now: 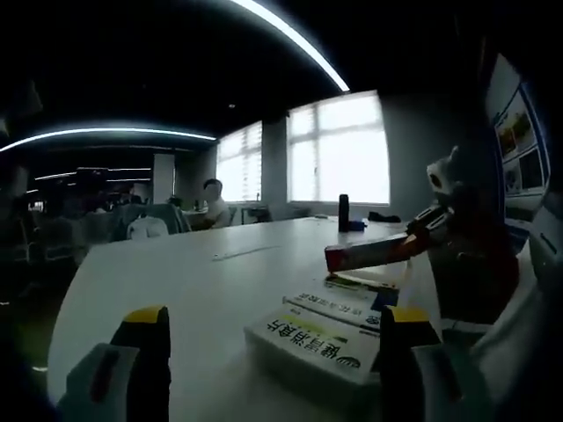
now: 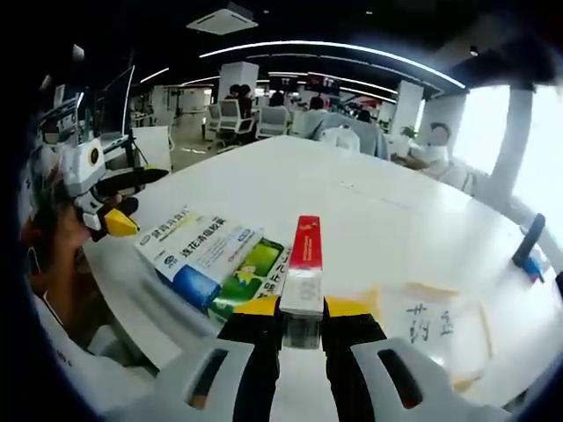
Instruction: Arrange the small medicine boxes into an aligned row inside the storage area until every box is upright, visible, and separated from the surrounding clutter.
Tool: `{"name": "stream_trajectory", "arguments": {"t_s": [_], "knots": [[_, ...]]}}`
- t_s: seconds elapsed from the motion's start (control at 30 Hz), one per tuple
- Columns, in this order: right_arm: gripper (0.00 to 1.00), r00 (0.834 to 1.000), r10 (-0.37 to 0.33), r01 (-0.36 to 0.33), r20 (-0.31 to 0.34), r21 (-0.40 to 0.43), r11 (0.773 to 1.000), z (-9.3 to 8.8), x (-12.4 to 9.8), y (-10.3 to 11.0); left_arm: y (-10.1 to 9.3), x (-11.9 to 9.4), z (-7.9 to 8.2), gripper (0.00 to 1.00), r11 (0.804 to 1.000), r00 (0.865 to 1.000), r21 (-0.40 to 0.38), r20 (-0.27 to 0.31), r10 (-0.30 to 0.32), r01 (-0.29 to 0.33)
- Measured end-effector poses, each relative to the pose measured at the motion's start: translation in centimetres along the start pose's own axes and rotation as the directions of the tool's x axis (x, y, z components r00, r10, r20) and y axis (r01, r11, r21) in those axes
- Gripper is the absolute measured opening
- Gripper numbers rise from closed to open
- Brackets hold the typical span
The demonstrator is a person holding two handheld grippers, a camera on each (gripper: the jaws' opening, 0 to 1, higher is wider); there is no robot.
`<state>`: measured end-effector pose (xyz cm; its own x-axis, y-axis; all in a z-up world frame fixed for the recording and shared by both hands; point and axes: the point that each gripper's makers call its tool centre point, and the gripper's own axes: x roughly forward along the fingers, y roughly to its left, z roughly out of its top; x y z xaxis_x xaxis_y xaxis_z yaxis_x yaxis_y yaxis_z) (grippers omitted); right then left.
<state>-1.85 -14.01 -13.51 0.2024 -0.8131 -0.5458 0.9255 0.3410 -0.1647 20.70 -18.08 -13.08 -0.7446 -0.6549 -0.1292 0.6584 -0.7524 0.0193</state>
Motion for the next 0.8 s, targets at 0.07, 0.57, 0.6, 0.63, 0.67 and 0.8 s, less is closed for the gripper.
{"name": "stream_trajectory", "arguments": {"t_s": [0.07,0.57,0.6,0.63,0.67,0.8], "knots": [[0.15,1.0,0.004,-0.004,0.001,-0.009,1.0,0.15,0.14,0.29,0.01,-0.14,-0.02,1.0,1.0,1.0,0.002,0.001,0.0,0.0],[0.15,0.999,-0.041,0.039,-0.034,-0.054,0.998,0.05,0.38,0.24,0.53,-0.45,-0.3,1.0,1.0,1.0,-0.004,0.006,0.004,-0.004],[0.15,0.998,-0.044,0.042,-0.036,-0.057,0.998,0.02,0.41,0.24,0.49,-0.43,-0.3,1.0,1.0,1.0,-0.002,0.006,0.002,-0.002],[0.15,0.998,-0.046,0.043,-0.039,-0.06,0.997,-0.05,0.44,0.25,0.48,-0.43,-0.29,1.0,1.0,1.0,-0.003,0.007,0.001,-0.001],[0.15,0.998,-0.047,0.045,-0.042,-0.063,0.997,-0.11,0.48,0.23,0.48,-0.43,-0.26,1.0,1.0,1.0,-0.002,0.009,0.001,-0.001],[0.15,0.997,-0.053,0.049,-0.054,-0.069,0.996,-0.29,0.47,0.13,0.55,-0.44,-0.3,1.0,1.0,1.0,-0.004,0.01,0.002,-0.002]]}}
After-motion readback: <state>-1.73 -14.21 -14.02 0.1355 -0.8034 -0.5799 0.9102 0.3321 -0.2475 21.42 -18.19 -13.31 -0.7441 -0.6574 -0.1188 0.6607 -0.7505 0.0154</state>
